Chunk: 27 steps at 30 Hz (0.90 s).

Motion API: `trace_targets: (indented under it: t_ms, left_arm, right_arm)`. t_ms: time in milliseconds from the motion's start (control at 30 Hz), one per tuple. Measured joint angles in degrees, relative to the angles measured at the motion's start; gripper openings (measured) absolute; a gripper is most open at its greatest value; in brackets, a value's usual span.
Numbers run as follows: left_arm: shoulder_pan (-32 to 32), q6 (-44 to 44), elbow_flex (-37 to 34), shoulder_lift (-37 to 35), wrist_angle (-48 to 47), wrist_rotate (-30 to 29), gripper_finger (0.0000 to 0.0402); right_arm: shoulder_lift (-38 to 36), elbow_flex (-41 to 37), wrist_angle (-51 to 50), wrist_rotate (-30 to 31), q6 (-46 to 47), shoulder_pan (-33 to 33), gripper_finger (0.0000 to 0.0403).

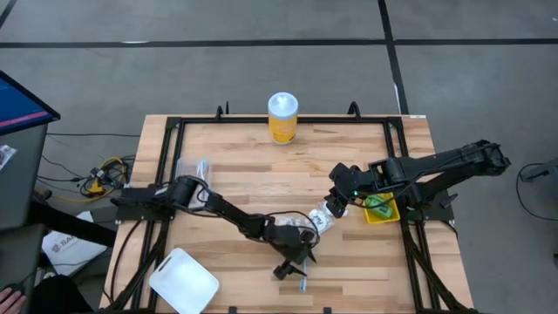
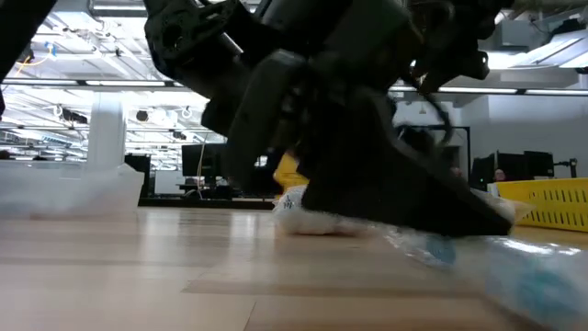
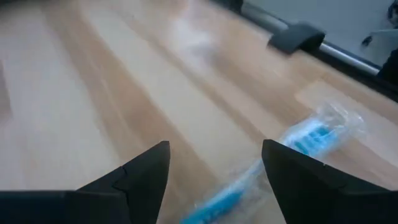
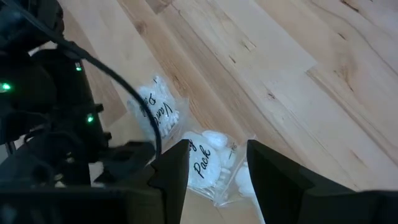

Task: Pick & Place Travel size toiletries
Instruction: Put the blue toothbrush into the transparent bin

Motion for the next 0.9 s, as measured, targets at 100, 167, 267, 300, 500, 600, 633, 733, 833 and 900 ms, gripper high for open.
trace_targets:
  t_ms: [100,167,267,300,500,600,633,733,833,900]
  left_arm:
    - [0.0,-5.5,0.2,-1.5,-7.2,-0.5,0.025]
    - [-0.3,-8.5,0.3,-3.1,-12.7,-0.5,0.025]
    - [-1.1,-11.4,0.1,-6.9,-23.0,-2.9,0.025]
    - [-1.5,-12.7,0.0,-8.6,-26.8,-4.7,0.025]
    - [-4.3,-14.6,-1.2,-18.8,-40.6,-18.5,0.025]
    - [-4.6,-15.1,-4.1,-22.9,-44.8,-19.2,0.025]
    - [-4.6,-15.7,-5.2,-24.5,-45.2,-19.2,0.025]
    - [-4.6,-17.5,-7.5,-30.0,-44.4,-19.6,0.025]
    - [-5.1,-4.7,-9.4,-34.6,-38.4,-18.8,0.025]
    - [-5.2,7.7,-10.5,-36.0,-33.0,-15.9,0.025]
  right_arm:
    - [0.0,0.0,0.0,0.0,-0.3,0.0,0.0154]
    - [0.0,0.0,0.0,0.0,-0.8,0.0,0.0154]
    - [0.0,0.0,0.0,0.0,-1.5,0.0,0.0154]
    - [0.0,0.0,0.0,0.0,-1.6,0.0,0.0154]
    - [0.0,0.0,0.0,0.0,-2.0,-0.1,0.0154]
    - [0.0,0.0,0.1,0.0,-2.0,-0.1,0.0154]
    - [0.0,0.0,0.1,0.0,-2.0,-0.1,0.0154]
    - [0.0,0.0,0.1,0.0,-2.0,-0.1,0.0154]
    - [0.0,0.0,0.1,0.0,-2.0,-0.1,0.0154]
    - [0.0,0.0,0.1,0.0,-2.3,-0.1,0.0154]
